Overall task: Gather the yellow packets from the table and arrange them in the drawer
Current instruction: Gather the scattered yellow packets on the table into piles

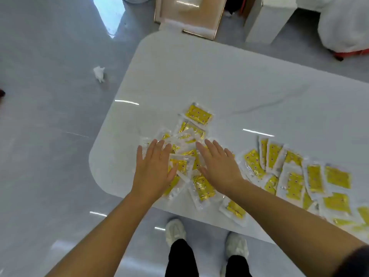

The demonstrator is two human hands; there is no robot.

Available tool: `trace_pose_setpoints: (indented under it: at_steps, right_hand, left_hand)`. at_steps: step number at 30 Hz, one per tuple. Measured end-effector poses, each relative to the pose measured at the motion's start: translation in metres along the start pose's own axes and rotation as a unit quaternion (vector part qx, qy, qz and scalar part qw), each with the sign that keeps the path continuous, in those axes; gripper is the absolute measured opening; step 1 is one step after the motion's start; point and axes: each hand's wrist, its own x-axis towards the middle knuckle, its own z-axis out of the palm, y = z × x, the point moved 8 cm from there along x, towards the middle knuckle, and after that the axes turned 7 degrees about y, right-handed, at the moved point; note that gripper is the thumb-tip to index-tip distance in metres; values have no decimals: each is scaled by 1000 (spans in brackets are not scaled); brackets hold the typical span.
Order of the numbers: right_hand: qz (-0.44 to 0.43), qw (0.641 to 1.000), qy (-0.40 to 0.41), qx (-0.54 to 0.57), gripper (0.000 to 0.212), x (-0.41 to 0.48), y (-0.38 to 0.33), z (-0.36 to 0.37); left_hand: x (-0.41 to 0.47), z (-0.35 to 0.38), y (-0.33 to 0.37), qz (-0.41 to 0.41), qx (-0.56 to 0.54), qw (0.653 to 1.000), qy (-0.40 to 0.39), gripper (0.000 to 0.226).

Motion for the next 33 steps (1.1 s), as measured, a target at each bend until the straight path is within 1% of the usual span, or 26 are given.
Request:
trace_pose_setpoints:
  at_steps: [1,3,6,9,12,14,16,19,20,22,24,25,26,27,29,31,33]
  right_hand:
    - [-5,1000,-11,-4,71,4,-2,9]
    - [-19,1000,-13,-3,72,12,-4,22]
    - [-60,998,25,-17,65,22,-16,31]
    - [-72,996,47,-18,56,33,-24,37]
    - [-74,994,76,-20,52,42,-26,41]
    - [-73,992,97,-34,45,48,-25,42]
    - [-72,991,101,-40,40,53,-24,44]
    - [-86,993,76,-32,30,57,-27,45]
    - [-86,994,59,-23,26,58,-27,46]
    - [-92,996,21,-7,18,58,-26,49]
    - [-98,995,5,34,10,55,-26,47]
    - [-92,993,2,70,4,53,-25,43]
    - [-78,991,-7,111,4,50,-22,41]
    - [-60,987,-19,151,8,48,-19,39]
    - [-33,975,-34,215,11,42,-11,36]
    - [-8,959,-35,280,9,40,-3,32]
    - [32,941,-33,336,6,41,9,31]
  left_hand:
    - [-3,14,-3,14,-1,1000,-28,58]
    - [-8,35,-8,41,-2,997,-59,68]
    - [-15,57,-16,52,-14,993,-104,78]
    - [-14,70,-18,62,-17,990,-128,85]
    - [-12,79,-15,58,-24,989,-136,85]
    - [-9,84,-13,46,-40,988,-145,80]
    - [-7,91,-14,-1,-95,981,-170,72]
    - [-6,95,-22,-106,-171,960,-194,56]
    - [-7,95,-24,-120,-180,955,-201,47]
    - [-7,92,-23,-109,-173,955,-216,34]
    - [-7,90,-24,-90,-175,957,-213,28]
    - [-7,89,-25,-91,-192,955,-208,29]
    - [-7,88,-25,-95,-218,950,-201,32]
    - [-7,86,-26,-101,-243,945,-195,35]
    - [-7,82,-26,-122,-285,930,-196,38]
    - [-8,79,-28,-162,-327,907,-209,33]
    - [-9,77,-29,-185,-360,886,-226,29]
